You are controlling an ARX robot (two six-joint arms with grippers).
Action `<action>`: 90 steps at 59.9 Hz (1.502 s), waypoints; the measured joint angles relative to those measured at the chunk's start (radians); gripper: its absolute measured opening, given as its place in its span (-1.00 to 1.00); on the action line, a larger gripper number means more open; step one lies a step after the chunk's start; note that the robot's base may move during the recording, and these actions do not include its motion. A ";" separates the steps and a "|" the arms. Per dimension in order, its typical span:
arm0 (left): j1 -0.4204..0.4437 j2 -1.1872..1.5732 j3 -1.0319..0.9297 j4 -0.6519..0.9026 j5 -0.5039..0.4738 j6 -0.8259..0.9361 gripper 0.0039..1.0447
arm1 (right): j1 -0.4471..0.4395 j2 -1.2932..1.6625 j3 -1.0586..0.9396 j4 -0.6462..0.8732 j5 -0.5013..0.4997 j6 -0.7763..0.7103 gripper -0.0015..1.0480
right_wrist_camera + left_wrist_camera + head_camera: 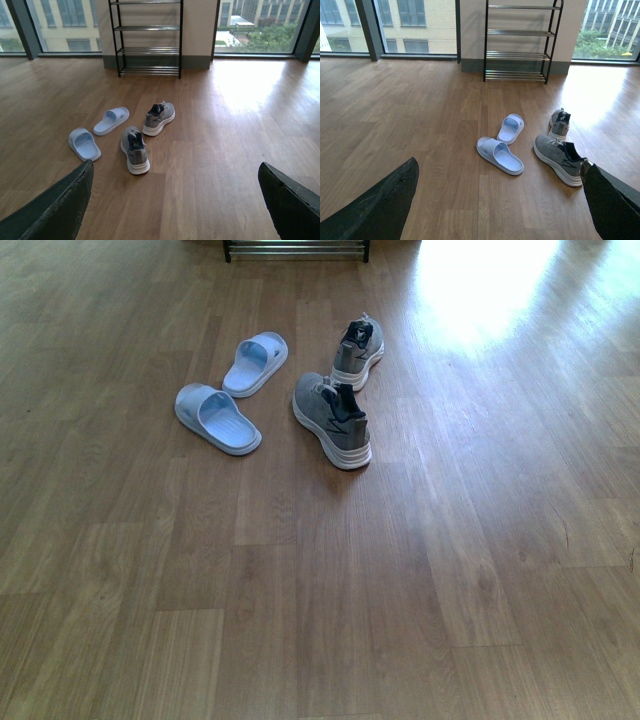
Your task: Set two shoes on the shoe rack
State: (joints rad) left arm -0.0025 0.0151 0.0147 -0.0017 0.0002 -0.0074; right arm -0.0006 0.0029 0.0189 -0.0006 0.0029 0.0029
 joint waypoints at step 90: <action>0.000 0.000 0.000 0.000 0.000 0.000 0.83 | 0.000 0.000 0.000 0.000 0.000 0.000 0.82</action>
State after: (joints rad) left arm -0.0025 0.0151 0.0147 -0.0017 0.0002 -0.0074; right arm -0.0006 0.0029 0.0189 -0.0006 0.0029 0.0029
